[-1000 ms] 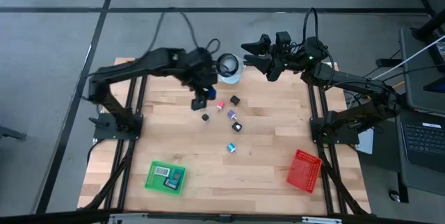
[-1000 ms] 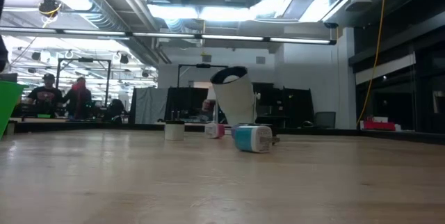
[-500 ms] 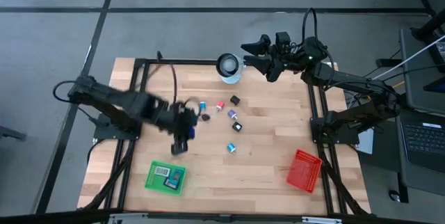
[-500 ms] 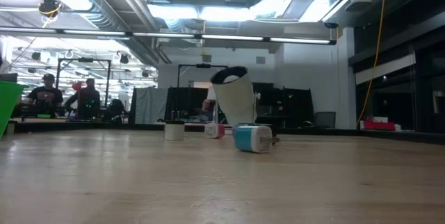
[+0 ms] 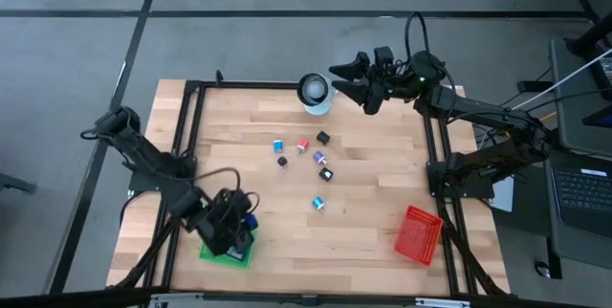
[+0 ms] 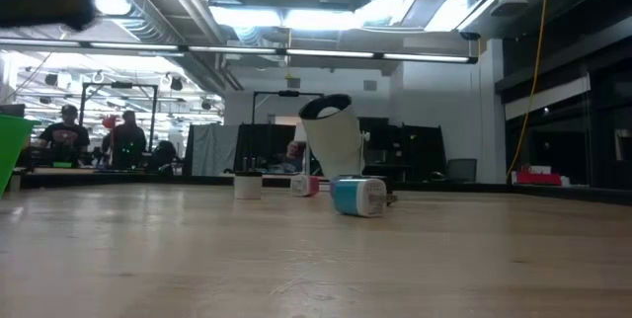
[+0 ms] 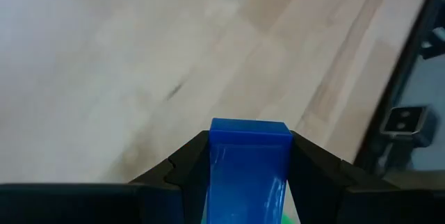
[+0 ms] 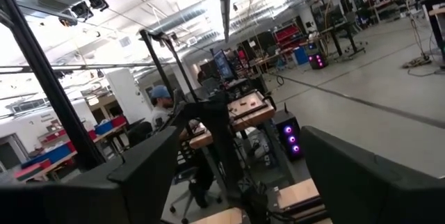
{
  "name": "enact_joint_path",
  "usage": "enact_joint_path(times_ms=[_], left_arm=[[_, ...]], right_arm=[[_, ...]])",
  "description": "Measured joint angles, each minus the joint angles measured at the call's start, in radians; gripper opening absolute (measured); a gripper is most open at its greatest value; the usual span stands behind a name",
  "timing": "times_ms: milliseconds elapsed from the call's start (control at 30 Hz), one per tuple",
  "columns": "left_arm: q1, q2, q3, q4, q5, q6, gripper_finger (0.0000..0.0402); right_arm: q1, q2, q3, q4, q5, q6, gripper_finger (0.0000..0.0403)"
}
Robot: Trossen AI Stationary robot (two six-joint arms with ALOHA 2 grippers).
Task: Pick & Place Office items
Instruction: Put the blue digital clock into the green bin
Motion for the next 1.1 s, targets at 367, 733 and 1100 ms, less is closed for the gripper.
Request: enact_joint_path(times_ms=[367, 733, 1100], left_arm=[[-0.16, 0.07, -0.072, 0.03, 0.055, -0.288, 0.0155], [-0.251, 0.144, -0.084, 0.079, 0.033, -0.477, 0.0155], [-0.219, 0.144, -0.084, 0.077, -0.039, -0.479, 0.0166]], right_arm=[[0.0, 0.0, 0.0, -0.043, 0.001, 0.0, 0.0307], [0.0, 0.0, 0.0, -0.044, 0.002, -0.016, 0.0307], [0.0, 0.0, 0.0, -0.042, 0.005, -0.018, 0.0307]])
